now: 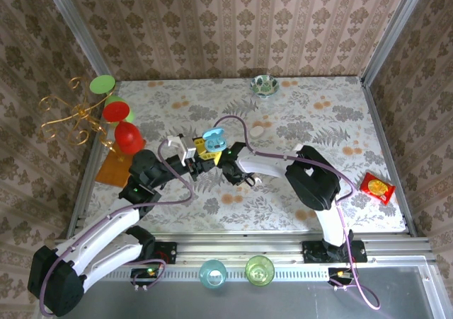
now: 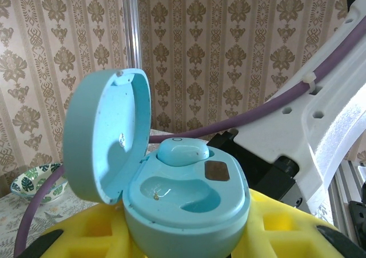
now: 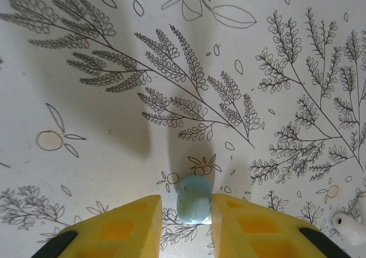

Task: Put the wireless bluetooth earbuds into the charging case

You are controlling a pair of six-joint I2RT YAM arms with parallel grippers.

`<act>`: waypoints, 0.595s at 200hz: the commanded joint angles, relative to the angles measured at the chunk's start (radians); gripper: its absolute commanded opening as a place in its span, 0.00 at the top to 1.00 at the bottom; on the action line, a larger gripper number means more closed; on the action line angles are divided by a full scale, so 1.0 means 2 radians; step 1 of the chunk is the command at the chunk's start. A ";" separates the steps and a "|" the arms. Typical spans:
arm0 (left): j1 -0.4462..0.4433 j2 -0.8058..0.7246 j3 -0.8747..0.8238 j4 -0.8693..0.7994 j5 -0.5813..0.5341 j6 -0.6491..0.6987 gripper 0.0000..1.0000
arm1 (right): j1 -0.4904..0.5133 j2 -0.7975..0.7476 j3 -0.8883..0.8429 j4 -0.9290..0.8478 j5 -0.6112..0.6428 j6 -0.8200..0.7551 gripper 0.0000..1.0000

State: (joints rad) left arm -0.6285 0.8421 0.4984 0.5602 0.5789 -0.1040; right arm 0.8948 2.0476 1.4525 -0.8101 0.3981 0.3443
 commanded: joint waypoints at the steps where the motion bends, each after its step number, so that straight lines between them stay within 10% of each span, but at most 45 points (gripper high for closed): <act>1: -0.003 -0.003 0.008 0.007 0.005 0.007 0.81 | 0.001 0.015 0.011 -0.020 0.023 0.007 0.70; 119: -0.003 -0.007 0.008 0.006 0.006 0.004 0.81 | -0.035 -0.060 -0.031 0.013 -0.058 0.018 0.82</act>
State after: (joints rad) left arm -0.6285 0.8421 0.4984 0.5598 0.5789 -0.1040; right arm 0.8730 2.0449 1.4361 -0.8043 0.3817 0.3462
